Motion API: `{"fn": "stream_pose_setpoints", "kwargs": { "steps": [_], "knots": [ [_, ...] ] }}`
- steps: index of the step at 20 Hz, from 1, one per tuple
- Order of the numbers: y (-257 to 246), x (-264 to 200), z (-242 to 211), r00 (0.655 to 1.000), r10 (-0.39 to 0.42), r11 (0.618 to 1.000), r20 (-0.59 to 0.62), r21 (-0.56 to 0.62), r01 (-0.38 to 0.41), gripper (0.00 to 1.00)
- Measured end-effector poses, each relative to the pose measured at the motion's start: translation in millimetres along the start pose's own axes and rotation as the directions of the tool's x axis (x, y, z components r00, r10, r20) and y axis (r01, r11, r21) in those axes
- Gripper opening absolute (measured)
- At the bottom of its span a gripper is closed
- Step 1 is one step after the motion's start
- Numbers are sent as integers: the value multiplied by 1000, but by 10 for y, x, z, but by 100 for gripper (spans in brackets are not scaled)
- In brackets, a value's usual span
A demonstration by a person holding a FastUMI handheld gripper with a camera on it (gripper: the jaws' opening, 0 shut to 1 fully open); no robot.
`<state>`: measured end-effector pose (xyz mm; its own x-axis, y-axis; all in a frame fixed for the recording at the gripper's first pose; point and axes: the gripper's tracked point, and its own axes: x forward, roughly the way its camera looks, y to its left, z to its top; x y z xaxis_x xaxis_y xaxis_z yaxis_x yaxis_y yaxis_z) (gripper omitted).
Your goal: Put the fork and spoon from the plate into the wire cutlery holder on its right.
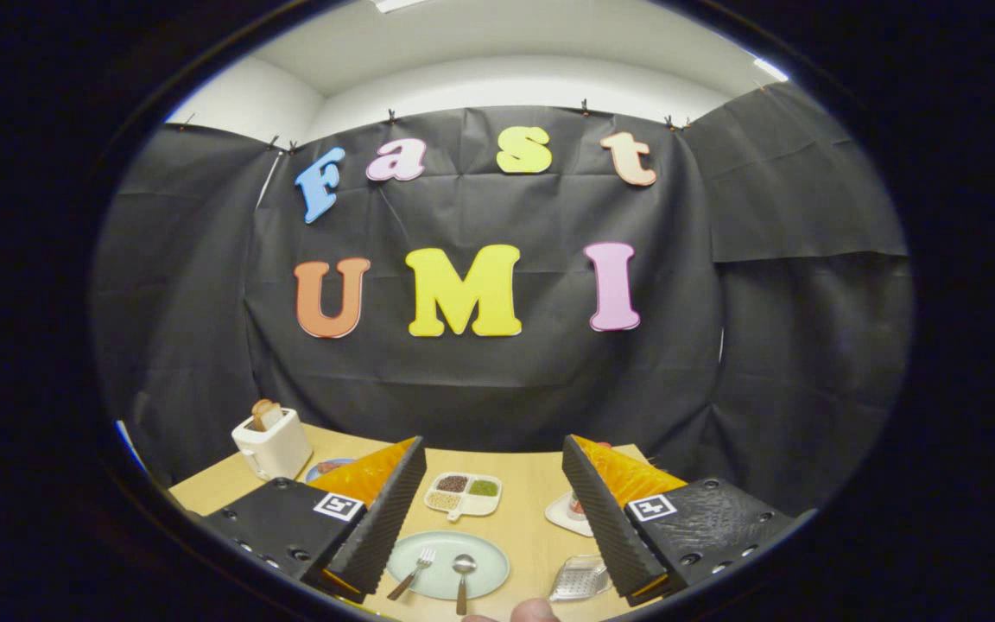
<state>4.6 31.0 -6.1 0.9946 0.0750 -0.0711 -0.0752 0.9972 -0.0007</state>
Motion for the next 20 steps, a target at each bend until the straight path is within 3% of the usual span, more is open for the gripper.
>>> {"fn": "stream_pose_setpoints", "kwargs": {
  "steps": [7,12,15,17,20],
  "knots": [
    [183,108,-213,993,48,998,-105,-39,-52,95],
    [401,190,-751,945,107,989,-310,-67,-134,95],
    [481,187,-1219,874,122,981,-471,-74,-177,96],
    [535,168,-1565,800,126,978,-587,-59,-198,96],
    [547,124,-2025,663,118,983,-740,-7,-184,96]
  ]
}}
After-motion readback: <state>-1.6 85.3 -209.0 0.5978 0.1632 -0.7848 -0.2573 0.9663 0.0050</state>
